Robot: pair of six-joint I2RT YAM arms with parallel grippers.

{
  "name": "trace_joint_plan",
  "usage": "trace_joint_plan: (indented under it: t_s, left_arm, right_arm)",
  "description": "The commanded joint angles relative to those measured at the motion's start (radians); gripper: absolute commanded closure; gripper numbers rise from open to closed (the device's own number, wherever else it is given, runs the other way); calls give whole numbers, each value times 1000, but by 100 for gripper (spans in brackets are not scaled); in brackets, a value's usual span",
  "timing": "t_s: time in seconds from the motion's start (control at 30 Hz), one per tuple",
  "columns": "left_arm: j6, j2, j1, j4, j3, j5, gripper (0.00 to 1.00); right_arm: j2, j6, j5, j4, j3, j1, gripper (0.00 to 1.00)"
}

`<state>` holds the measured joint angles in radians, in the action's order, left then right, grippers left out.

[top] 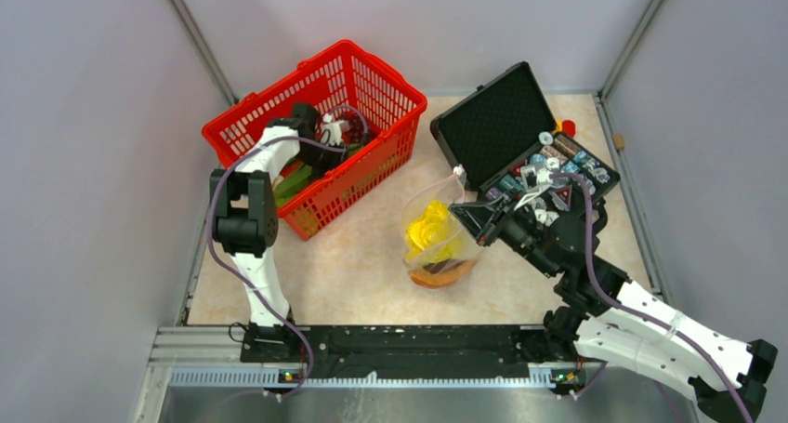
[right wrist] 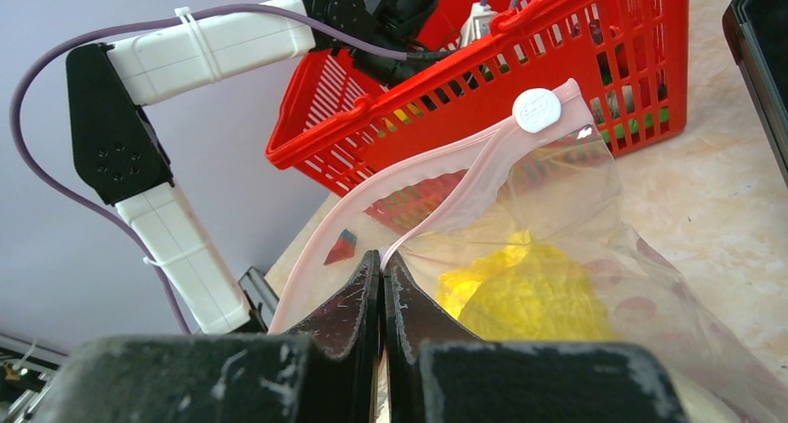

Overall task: Place the food in the zip-top bag and seal the zipper
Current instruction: Pick up the fake vegetable from the bin.

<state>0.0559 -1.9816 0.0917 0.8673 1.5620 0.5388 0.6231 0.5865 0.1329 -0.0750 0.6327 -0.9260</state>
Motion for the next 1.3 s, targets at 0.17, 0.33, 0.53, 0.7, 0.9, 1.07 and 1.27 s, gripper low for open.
trace_joint_plan:
  t_s: [0.17,0.33,0.53,0.7,0.9,1.07,1.27]
  left_arm:
    - [35,66,0,52,39,24,77]
    - [82,36,0,96,53,45,52]
    - [90,-6,3,110,51,32,45]
    - [99,-27,6,137,69,18,48]
    - [114,-23,11,164,82,35,67]
    - [95,38,11,149,89,12,86]
    - [75,157,11,129,112,-37,91]
  right_arm:
    - [-3,7,4,-69,15,3,100]
    - [5,12,2,-70,16,4,100]
    - [5,10,0,-62,23,3,100]
    - [4,10,7,-50,27,5,100]
    - [6,9,15,-47,27,5,100]
    - [7,7,16,-47,30,4,100]
    - [9,9,19,-43,32,4,100]
